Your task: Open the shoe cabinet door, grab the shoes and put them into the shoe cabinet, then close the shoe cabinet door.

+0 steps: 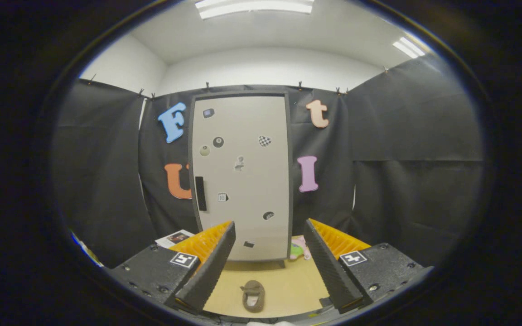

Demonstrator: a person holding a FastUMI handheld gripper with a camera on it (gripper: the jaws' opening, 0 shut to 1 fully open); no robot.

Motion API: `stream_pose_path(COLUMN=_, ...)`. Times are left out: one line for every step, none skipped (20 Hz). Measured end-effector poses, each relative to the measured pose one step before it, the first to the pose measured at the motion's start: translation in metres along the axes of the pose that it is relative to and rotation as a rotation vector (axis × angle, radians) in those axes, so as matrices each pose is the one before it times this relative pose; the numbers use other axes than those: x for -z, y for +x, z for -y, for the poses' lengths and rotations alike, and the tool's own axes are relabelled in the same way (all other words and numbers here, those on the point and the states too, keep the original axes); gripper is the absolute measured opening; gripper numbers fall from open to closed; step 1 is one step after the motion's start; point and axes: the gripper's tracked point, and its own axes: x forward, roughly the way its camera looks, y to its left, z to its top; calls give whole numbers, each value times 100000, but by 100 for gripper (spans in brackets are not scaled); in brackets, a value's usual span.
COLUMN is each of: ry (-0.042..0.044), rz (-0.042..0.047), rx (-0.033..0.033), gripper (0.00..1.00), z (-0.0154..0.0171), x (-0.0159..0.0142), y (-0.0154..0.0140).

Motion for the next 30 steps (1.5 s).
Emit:
stream_pose_path(ry=1073, rz=-2004, rx=-1466, gripper=99, z=-1140, x=315, y=1656)
stream_pose_path(ry=1334, rz=-1386, rx=-1688, gripper=99, z=-1161, x=181, y=1545)
stream_pose_path(ry=1435, rz=-358, rx=-2317, gripper=99, z=-1322, x=-160, y=1773)
stream_pose_path(ry=943, rz=-156, rx=-1641, gripper=99, z=-1200, x=-44, y=1754)
stream_pose_path(ry=314, rz=-222, rx=-1980, gripper=99, z=-1088, x=128, y=1694)
stream_pose_path(ry=39, rz=-6, rx=-2480, gripper=99, z=-1326, x=-32, y=1711)
stream_pose_path(ry=-649, rz=-420, rx=-1906, gripper=97, z=-1216, x=69, y=1667)
stream_pose_path(ry=-935, rz=-417, rx=-1665, gripper=96, z=-1053, x=112, y=1674)
stream_pose_path(ry=-1207, rz=-204, rx=-1917, gripper=96, z=-1219, x=51, y=1760)
stream_pose_path(ry=-1484, rz=-608, rx=-1694, gripper=95, z=-1118, x=67, y=1597)
stream_pose_path(ry=-1527, rz=-29, rx=-2030, gripper=95, z=-1109, x=83, y=1666)
stream_pose_path(ry=-1431, rz=-468, rx=-1650, gripper=95, z=-928, x=-16, y=1693)
stream_pose_path(ry=-1099, rz=83, rx=-587, gripper=95, z=-674, x=-25, y=1717)
stream_pose_path(ry=-1072, rz=197, rx=-203, gripper=94, z=-491, x=-45, y=1576)
stream_pose_path(ry=-787, rz=28, rx=451, gripper=93, z=-418, x=-39, y=1667)
stream_pose_path(ry=-255, rz=358, rx=704, gripper=93, z=-289, x=-20, y=1536)
stream_pose_path(ry=-328, rz=-522, rx=368, gripper=92, z=-260, x=142, y=1617)
stream_pose_path(ry=203, rz=-671, rx=904, gripper=91, z=-34, x=225, y=1384)
stream_pose_path(ry=553, rz=-1833, rx=-280, gripper=84, z=-337, x=398, y=1216)
stream_pose_path(ry=625, rz=-1078, rx=-1007, gripper=82, z=-415, x=216, y=1050)
stream_pose_path(ry=71, rz=-1186, rx=-724, gripper=77, z=-317, x=319, y=901)
stream_pose_path(ry=-285, rz=-511, rx=-619, gripper=74, z=-198, x=84, y=787)
stream_pose_path(ry=-565, rz=61, rx=374, gripper=72, z=-133, x=82, y=694)
stream_pose_path(ry=-154, rz=-114, rx=1293, gripper=68, z=187, x=10, y=509)
stream_pose_path(ry=814, rz=-461, rx=2359, gripper=64, z=383, x=220, y=391)
stream_pose_path(ry=2465, rz=-540, rx=1651, gripper=59, z=249, x=351, y=342)
stream_pose_path(ry=2725, rz=678, rx=294, gripper=53, z=-62, x=-229, y=-41)
stream_pose_path(ry=1164, rz=-253, rx=868, gripper=46, z=100, x=109, y=219)
stream_pose_path(ry=157, rz=-375, rx=3, gripper=40, z=86, x=-79, y=-169)
stream_pose_path(ry=-688, rz=-319, rx=-612, gripper=38, z=30, x=-154, y=-74)
